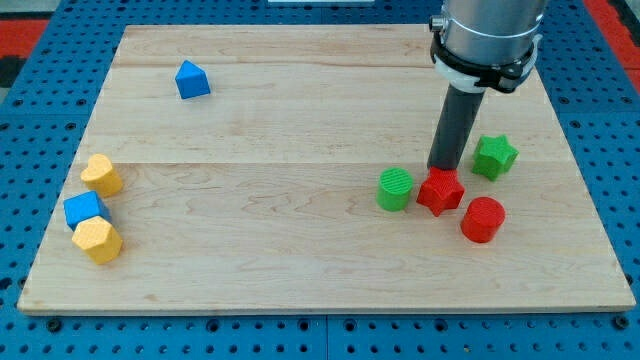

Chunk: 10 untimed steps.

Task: Push green circle below red circle

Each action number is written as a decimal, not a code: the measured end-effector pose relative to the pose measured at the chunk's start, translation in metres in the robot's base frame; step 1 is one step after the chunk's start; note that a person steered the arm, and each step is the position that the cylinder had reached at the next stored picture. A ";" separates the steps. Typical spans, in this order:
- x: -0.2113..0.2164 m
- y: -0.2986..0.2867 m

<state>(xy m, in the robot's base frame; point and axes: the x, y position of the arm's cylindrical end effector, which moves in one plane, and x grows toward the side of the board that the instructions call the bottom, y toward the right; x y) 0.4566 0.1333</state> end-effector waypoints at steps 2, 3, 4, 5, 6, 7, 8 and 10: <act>-0.029 -0.079; 0.005 -0.059; 0.028 -0.053; 0.032 -0.031; 0.052 -0.029; 0.048 -0.057; 0.072 -0.075; 0.108 -0.003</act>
<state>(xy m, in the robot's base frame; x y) 0.5649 0.1300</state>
